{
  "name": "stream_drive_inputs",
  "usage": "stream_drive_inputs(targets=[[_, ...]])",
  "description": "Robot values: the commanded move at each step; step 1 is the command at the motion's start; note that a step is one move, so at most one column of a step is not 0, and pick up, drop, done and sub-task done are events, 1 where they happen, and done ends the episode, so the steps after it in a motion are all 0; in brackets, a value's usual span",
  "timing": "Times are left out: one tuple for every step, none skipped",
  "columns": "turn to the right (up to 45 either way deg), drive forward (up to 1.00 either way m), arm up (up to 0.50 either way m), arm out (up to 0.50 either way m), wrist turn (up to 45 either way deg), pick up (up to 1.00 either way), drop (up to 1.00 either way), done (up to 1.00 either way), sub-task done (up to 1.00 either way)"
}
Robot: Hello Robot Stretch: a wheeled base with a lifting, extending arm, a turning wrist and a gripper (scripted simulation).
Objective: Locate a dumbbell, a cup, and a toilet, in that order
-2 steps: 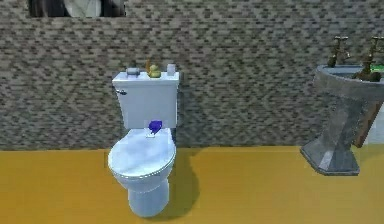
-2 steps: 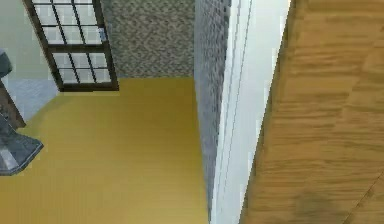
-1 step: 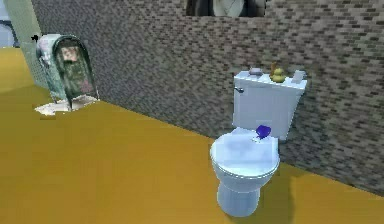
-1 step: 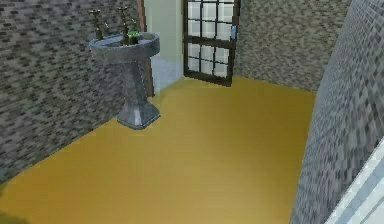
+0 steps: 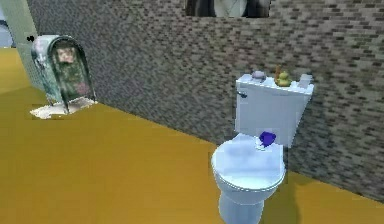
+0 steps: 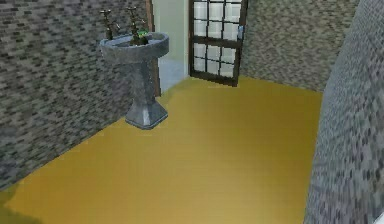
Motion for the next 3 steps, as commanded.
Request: stream_drive_inputs(targets=[[45.0,0.00,0.00,0.00,0.0,0.00,0.00,0.00,0.00],[36.0,0.00,0.00,0.00,0.0,0.00,0.00,0.00,0.00],[0.0,0.25,0.00,0.00,0.0,0.00,0.00,0.00,0.00]])
